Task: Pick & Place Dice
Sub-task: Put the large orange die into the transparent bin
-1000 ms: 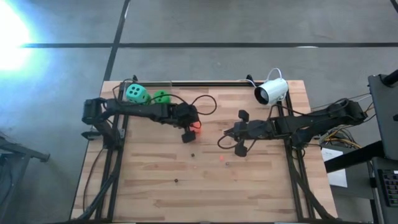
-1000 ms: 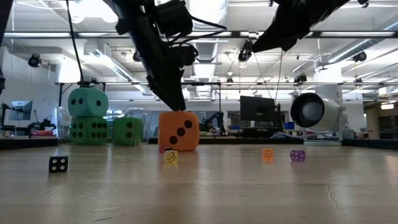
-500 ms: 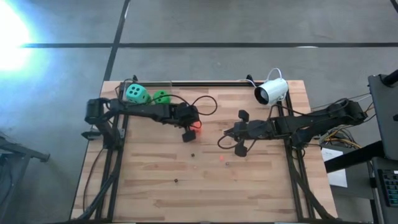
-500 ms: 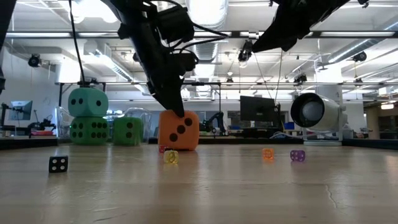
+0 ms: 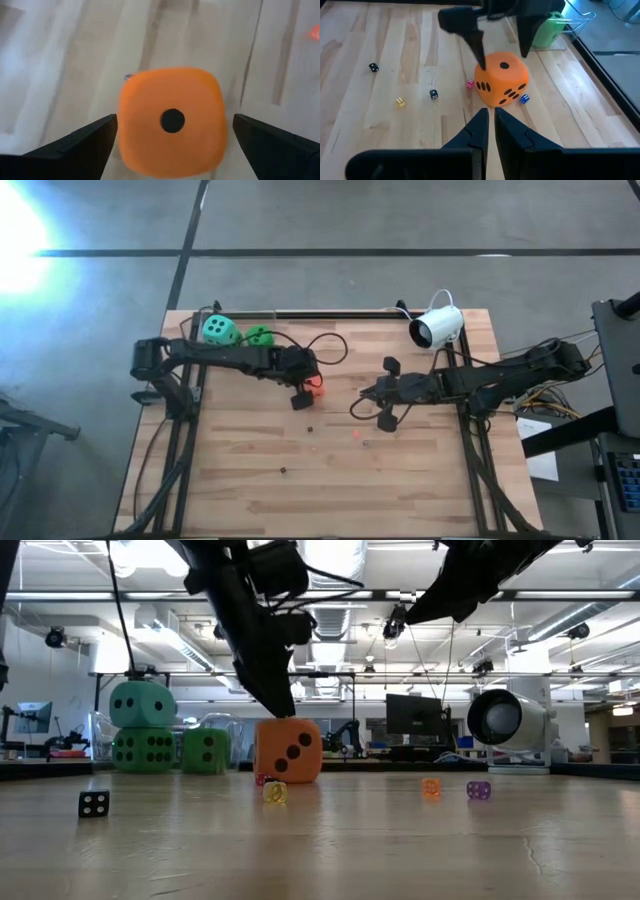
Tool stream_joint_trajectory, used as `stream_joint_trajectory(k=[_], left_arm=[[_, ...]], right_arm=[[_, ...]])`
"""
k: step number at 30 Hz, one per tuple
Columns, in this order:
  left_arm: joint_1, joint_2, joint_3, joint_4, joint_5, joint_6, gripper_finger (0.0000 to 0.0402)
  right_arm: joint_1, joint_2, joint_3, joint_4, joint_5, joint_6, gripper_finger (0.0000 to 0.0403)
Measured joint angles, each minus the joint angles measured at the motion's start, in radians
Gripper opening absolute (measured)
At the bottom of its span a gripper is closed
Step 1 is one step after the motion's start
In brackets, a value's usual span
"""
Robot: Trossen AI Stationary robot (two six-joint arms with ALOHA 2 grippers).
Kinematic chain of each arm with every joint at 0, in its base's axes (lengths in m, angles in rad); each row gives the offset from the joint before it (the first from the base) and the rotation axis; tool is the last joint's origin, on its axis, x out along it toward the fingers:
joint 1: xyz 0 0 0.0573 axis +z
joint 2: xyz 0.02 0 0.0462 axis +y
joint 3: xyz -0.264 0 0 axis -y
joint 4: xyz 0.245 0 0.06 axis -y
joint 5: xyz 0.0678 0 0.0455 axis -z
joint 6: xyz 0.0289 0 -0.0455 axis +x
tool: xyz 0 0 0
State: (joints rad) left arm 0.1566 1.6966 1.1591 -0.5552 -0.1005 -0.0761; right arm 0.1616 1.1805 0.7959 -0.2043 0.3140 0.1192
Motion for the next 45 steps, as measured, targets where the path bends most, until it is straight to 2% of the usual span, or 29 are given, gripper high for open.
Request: stream_joint_trajectory(k=[45], left_arm=[[-0.008,0.027,0.000,0.001,-0.007,0.019,0.0399]], right_arm=[[0.000,0.000,0.000,0.000,0.000,0.001,0.0027]])
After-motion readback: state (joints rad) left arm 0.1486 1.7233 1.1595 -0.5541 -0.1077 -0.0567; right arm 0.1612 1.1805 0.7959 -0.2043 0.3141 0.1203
